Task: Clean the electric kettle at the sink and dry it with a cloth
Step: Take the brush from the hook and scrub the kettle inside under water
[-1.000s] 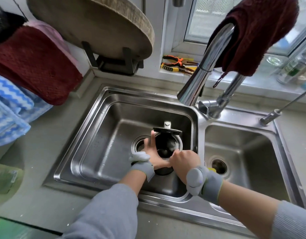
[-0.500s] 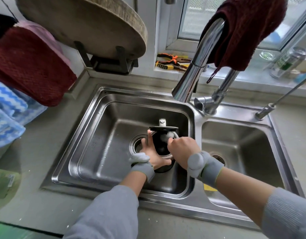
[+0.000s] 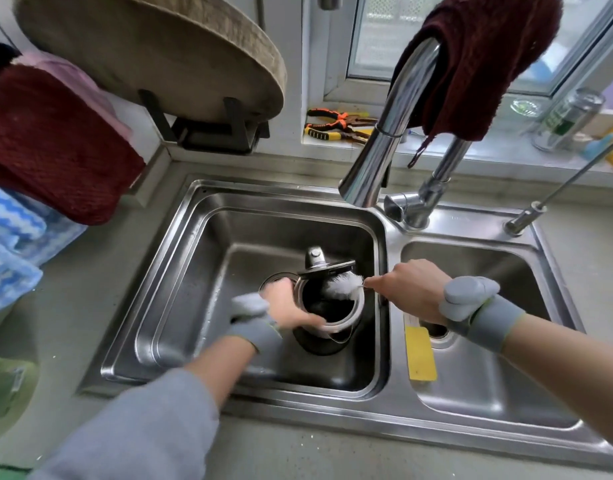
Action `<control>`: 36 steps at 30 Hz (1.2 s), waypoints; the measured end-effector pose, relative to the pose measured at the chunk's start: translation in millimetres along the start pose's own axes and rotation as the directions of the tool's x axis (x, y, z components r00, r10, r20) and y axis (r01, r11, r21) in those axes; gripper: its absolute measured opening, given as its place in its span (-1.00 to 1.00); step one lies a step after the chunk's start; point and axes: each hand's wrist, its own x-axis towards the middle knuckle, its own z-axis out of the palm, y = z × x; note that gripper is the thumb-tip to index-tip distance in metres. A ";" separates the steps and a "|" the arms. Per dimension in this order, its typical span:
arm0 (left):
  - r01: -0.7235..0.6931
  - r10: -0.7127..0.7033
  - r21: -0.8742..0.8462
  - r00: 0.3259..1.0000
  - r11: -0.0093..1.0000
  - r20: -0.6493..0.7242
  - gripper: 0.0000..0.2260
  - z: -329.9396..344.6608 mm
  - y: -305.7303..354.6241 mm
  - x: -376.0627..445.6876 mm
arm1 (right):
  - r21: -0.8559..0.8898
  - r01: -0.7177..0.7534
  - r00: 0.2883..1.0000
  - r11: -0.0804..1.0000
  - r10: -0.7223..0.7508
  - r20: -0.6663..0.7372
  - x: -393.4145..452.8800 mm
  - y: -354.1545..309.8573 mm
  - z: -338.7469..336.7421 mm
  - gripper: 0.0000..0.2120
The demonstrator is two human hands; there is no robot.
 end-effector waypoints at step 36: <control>-0.197 0.167 0.277 0.978 0.941 0.126 0.11 -9.3 -19.1 28.0 | 0.594 -0.120 0.989 0.795 0.147 0.003 -12.1 -23.6 36.7 -0.75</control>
